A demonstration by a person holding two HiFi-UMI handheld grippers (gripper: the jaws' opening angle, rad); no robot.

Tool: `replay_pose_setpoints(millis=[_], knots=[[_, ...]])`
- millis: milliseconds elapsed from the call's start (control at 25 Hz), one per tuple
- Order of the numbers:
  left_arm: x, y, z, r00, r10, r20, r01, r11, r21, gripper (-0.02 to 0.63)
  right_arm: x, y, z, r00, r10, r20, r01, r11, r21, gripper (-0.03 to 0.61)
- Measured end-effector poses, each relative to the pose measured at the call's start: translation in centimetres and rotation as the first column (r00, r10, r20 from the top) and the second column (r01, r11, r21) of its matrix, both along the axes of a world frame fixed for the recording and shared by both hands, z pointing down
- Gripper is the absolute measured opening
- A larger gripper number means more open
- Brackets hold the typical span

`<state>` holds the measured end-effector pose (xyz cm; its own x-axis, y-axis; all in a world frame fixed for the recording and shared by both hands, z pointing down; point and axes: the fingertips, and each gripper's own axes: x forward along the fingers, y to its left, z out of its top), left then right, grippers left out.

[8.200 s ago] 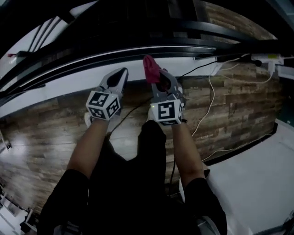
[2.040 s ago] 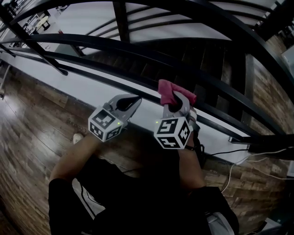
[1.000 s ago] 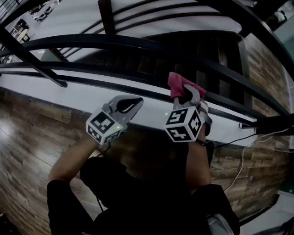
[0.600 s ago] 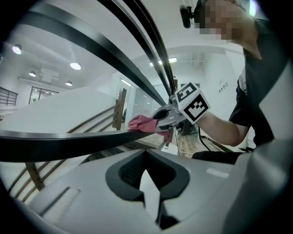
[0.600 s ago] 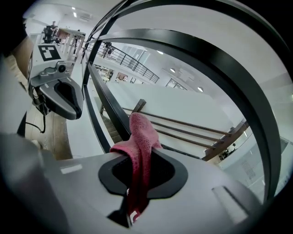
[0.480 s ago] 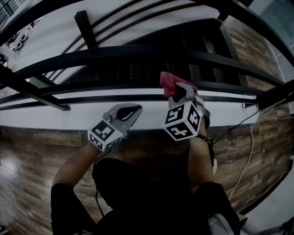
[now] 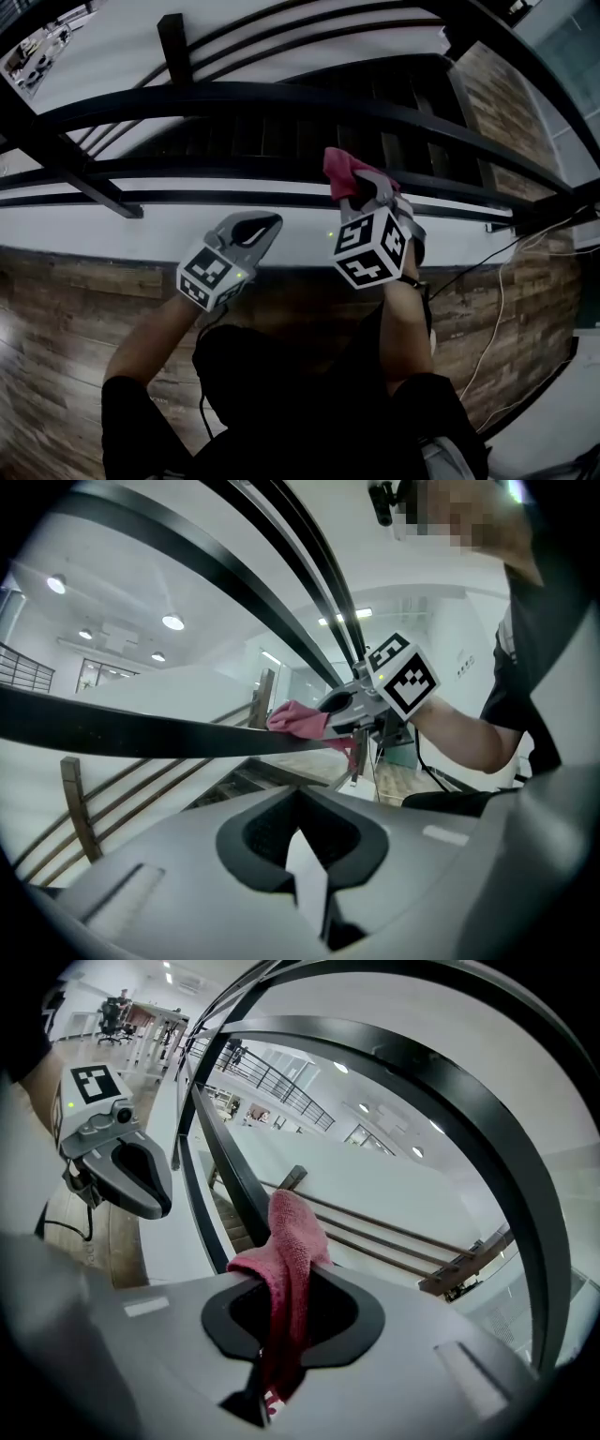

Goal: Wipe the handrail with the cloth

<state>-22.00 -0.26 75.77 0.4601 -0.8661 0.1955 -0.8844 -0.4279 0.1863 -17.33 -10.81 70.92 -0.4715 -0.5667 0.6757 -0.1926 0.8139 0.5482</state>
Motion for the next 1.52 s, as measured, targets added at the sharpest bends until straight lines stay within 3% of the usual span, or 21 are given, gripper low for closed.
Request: replay_pose_setpoints(millis=[880, 1520], knots=[[-8.6, 3.4, -0.6, 0.972, -0.232, 0.04, 0.23, 0.972, 0.051, -0.001, -8.0, 4.5, -0.7, 0.992, -0.121, -0.029, 0.122, 0.991, 0.044, 0.043], [-14.1, 8.0, 1.0, 0.935, -0.353, 0.035, 0.35, 0.934, 0.066, 0.0, -16.0, 9.1, -0.5, 0.952, -0.286, -0.108, 0.295, 0.952, 0.077, 0.043]])
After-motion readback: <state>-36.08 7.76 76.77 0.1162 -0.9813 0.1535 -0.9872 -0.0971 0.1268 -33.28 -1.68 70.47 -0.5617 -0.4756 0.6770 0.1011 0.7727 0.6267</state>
